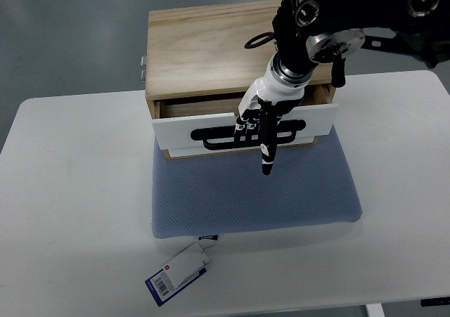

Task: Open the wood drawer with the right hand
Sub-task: 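Pull the top drawer toward the robot with the right hand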

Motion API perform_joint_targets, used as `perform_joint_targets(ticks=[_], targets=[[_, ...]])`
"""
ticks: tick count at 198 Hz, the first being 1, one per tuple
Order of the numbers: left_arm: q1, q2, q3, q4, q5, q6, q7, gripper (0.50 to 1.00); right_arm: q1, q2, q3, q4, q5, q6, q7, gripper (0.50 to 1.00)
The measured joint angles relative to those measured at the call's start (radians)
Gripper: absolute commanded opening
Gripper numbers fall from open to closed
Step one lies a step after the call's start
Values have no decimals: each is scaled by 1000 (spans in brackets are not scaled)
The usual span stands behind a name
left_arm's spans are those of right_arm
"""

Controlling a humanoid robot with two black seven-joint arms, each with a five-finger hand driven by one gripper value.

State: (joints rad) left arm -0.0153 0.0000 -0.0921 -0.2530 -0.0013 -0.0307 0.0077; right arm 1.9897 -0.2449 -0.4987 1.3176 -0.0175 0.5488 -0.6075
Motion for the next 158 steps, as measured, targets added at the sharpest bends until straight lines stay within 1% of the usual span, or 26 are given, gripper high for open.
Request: perform_joint_targets(ticks=[53,158], targets=[[0,0,0,0,0,0,0,1000,1,-33,2,39,21,58,2,946],[0,0,0,0,0,0,0,1000,35,-129,2,155,41,62,3,946]])
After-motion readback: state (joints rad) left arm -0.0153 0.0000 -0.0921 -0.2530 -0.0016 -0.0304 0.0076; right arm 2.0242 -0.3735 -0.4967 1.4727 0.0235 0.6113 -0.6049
